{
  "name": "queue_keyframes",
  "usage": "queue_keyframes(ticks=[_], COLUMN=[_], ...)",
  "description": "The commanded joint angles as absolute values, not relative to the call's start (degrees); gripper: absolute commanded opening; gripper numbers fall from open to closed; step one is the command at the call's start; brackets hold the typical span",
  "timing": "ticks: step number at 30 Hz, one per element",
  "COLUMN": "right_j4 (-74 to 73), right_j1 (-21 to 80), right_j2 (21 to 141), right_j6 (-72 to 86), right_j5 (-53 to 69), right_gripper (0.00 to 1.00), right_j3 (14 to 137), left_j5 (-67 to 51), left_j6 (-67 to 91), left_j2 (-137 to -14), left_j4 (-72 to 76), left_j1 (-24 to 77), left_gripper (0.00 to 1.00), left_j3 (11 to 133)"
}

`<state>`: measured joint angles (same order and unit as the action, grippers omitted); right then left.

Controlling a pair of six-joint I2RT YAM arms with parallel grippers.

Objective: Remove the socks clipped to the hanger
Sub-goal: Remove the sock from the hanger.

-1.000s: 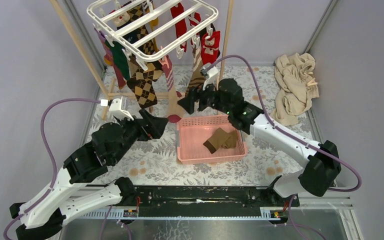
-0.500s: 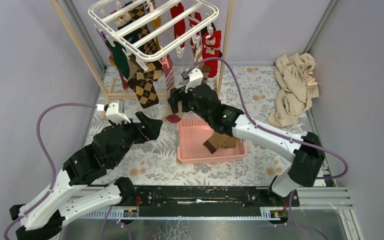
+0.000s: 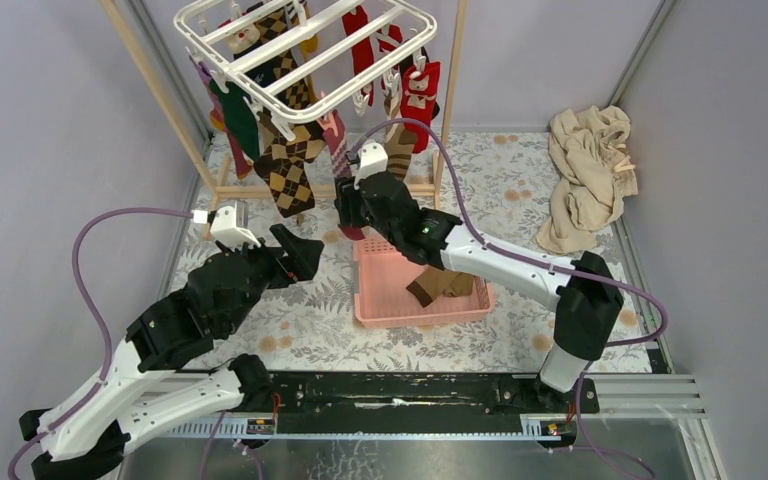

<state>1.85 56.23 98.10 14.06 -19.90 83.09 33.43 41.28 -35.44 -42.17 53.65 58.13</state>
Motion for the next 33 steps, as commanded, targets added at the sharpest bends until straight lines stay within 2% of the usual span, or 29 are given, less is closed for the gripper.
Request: queue_keyframes(ticks=[1, 3, 6, 12, 17, 26, 33], right_j4=[6.0, 6.4, 7.4, 18.4, 29.7, 57.4, 67.0], right_j1=[55.9, 54.6, 50.2, 39.2, 35.1, 34.2, 34.1], right_j2=[94.9, 93.1, 90.2, 86.1, 88.1, 93.3, 94.3], right_j6=[13.4, 14.5, 19.0, 32.8, 45.9, 72.3, 80.7], right_j5=[-16.4, -12.0, -0.3, 26.1, 43.9, 54.7, 56.8], right_gripper=[0.45, 0.23, 0.16, 0.16, 0.16, 0.16, 0.16], right_j3=[84.3, 83.2, 80.7, 74.0, 72.9, 70.3, 68.3], left_j5=[35.0, 34.6, 33.2, 30.3, 27.1, 26.3, 27.3], left_j6=[41.2, 40.3, 38.3, 34.3, 31.8, 27.1, 24.5], left_j2=[-35.1, -34.9, -34.1, -35.5, -37.2, -42.7, -41.6], left_j4=[-41.7, -40.3, -36.6, -28.3, -19.1, -7.4, -2.9], left_j1=[53.9, 53.9, 53.9, 53.9, 53.9, 53.8, 53.6], left_gripper=[0.99, 0.99, 0.99, 0.99, 0.99, 0.99, 0.98], left_j3=[58.0, 57.6, 55.9, 52.4, 49.9, 48.6, 45.4])
